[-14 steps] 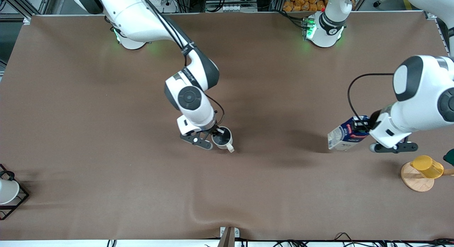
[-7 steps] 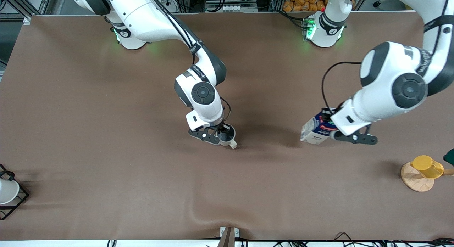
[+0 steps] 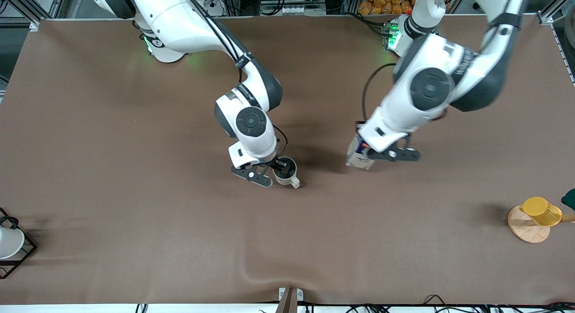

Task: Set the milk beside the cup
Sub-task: 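Set the mug down with the right gripper while the left gripper carries milk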

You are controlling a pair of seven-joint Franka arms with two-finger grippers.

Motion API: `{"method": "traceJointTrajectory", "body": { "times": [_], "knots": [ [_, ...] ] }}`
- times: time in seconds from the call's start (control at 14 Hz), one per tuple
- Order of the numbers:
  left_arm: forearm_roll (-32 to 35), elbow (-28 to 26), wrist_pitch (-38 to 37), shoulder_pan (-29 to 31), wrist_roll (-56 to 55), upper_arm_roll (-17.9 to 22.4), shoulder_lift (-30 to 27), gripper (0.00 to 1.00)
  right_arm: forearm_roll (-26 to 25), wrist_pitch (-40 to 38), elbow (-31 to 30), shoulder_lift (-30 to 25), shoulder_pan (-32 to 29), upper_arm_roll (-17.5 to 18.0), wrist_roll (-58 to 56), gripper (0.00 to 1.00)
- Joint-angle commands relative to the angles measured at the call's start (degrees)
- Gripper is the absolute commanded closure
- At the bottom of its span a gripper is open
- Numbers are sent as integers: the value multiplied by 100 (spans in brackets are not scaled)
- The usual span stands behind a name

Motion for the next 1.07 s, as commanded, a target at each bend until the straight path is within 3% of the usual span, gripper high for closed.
{"method": "traceJointTrajectory", "body": {
  "times": [0.0,0.14,0.36,0.71,1.0],
  "knots": [
    [125,411,-102,-480,-770,35,281,65,401,-869,-26,-837,-276,118,-353,0],
    [90,507,-102,-613,-1114,35,412,65,376,-1161,-26,-1172,-303,65,-328,0],
    [55,955,-102,-999,-1361,35,834,65,384,-1564,-26,-1628,-811,82,-633,0],
    [46,1465,-93,-1475,-1845,79,1370,65,358,-2786,-26,-2271,-2050,74,-2521,0],
    [37,1528,-41,-1677,-1845,71,1573,65,279,-2814,-26,-2465,-2753,47,-3848,0]
  ]
}}
